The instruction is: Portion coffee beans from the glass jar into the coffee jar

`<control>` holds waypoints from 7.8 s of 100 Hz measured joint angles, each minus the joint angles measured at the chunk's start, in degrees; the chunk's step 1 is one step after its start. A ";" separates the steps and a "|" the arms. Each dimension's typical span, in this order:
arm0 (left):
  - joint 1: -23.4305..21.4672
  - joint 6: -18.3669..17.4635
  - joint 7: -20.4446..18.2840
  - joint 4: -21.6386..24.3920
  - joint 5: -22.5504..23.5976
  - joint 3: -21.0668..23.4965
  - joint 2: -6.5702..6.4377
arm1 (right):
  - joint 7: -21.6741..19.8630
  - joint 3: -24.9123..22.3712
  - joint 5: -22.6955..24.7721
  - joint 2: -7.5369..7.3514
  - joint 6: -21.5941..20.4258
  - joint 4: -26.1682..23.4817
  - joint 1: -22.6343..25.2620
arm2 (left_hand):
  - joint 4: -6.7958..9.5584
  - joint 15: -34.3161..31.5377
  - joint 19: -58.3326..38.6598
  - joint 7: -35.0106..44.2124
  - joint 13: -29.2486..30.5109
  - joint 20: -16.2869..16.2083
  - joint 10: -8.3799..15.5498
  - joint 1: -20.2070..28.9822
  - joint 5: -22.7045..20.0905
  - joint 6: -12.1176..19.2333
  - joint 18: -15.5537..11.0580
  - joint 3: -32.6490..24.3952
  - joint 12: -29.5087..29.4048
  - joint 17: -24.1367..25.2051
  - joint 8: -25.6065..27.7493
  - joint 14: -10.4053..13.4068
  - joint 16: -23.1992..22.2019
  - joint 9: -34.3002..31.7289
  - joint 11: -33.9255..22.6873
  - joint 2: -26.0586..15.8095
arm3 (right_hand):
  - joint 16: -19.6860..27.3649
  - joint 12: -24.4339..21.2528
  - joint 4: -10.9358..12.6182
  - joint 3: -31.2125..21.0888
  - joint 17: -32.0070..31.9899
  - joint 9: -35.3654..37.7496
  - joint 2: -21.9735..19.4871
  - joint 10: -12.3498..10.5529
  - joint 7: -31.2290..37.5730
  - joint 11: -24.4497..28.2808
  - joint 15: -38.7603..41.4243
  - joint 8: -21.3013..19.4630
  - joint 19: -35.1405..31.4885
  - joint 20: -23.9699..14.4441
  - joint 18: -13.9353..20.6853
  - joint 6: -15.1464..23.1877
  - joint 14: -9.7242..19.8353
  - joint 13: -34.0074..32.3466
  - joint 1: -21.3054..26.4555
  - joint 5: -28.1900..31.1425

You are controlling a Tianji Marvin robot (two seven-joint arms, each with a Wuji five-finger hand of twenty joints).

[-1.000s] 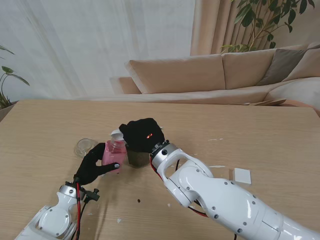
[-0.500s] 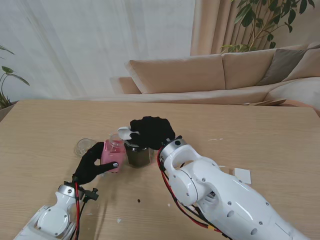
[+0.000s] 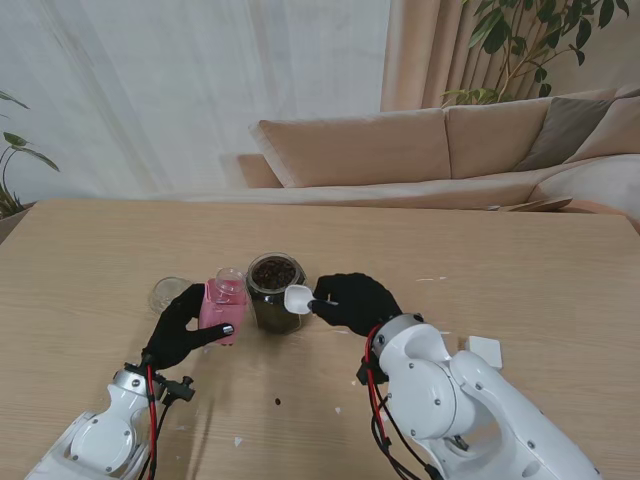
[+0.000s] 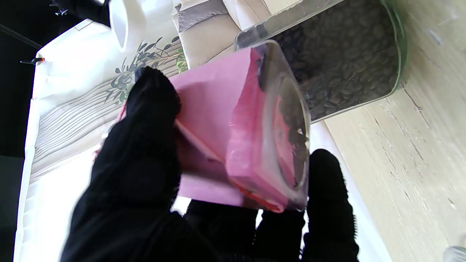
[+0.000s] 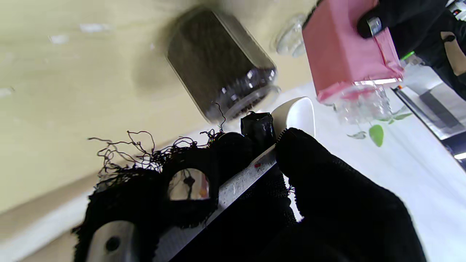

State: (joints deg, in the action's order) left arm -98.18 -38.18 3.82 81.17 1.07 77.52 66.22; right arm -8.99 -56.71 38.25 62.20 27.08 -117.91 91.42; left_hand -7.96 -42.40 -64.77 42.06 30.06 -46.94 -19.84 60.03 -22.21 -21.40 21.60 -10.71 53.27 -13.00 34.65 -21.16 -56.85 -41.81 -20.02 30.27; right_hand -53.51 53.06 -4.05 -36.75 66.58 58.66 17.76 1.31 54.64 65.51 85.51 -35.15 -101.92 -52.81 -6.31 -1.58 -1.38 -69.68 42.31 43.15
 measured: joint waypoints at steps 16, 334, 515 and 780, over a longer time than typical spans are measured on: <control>-0.10 -0.22 -0.04 0.09 0.00 0.04 -0.05 | -0.84 -0.97 -5.96 -0.27 0.22 2.29 1.82 | 0.00 0.00 0.00 0.00 0.00 0.00 0.00 0.00 0.00 0.00 0.00 0.00 0.00 0.00 0.00 0.00 0.00 0.00 0.00 0.00 | 0.62 -0.69 0.00 -0.67 -0.76 -0.04 0.10 0.47 0.00 -0.13 -0.75 0.66 -0.03 0.18 -0.83 -0.85 -0.84 0.24 0.05 -0.02; -6.17 -0.65 -4.21 8.27 0.95 1.69 -1.85 | -4.73 -30.51 30.09 -1.30 -11.99 4.06 28.10 | -0.01 0.01 0.03 0.00 0.00 0.00 0.00 0.00 0.00 0.00 0.00 0.00 0.00 0.01 0.00 0.00 0.00 0.00 0.00 0.00 | 37.61 -44.07 5.26 -2.28 -69.58 -47.04 10.18 -2.88 -53.56 -56.38 -75.18 4.94 60.22 19.86 -9.35 9.90 -6.39 58.34 -12.22 -35.75; -5.60 -1.98 -6.44 7.66 2.43 0.89 -2.68 | 10.54 -25.80 7.42 -0.02 -24.90 1.93 23.43 | -0.01 0.01 0.03 0.00 0.00 0.00 0.00 0.00 0.00 0.00 0.00 0.00 0.00 0.01 0.00 0.00 0.00 0.00 0.00 0.00 | 26.60 -25.72 0.60 -16.87 -47.39 -32.31 21.12 0.90 -18.98 -23.16 -49.40 -5.13 33.15 10.20 -6.66 -0.76 -5.70 34.58 -7.42 -21.10; -8.39 -2.43 -10.59 10.56 5.02 1.69 -4.44 | 4.04 3.07 0.27 -0.84 -37.06 7.75 -2.63 | -0.03 0.26 0.03 0.00 0.00 0.00 0.00 0.04 -0.40 0.35 0.00 0.00 0.86 -0.40 0.00 0.05 0.00 -0.02 0.00 0.00 | 26.54 -29.31 -0.50 -16.40 -44.58 -28.73 20.91 3.07 -25.38 -27.94 -51.69 1.81 31.78 10.23 -6.92 -2.22 -6.24 31.67 -6.82 -16.70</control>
State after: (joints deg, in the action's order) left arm -106.57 -40.61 -6.77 91.73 6.09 79.22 61.78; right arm -4.95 -53.64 38.52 61.36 -9.98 -110.16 88.79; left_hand -7.99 -42.15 -64.74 42.06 30.06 -46.94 -19.84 60.07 -22.61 -21.06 21.60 -10.71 54.13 -13.41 34.65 -21.11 -56.86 -41.83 -20.02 30.27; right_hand -26.97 23.75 -4.55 -53.15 22.00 29.93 38.67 4.38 29.26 37.57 33.82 -33.34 -70.13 -42.59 -13.23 -3.79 -7.61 -38.01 35.49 26.45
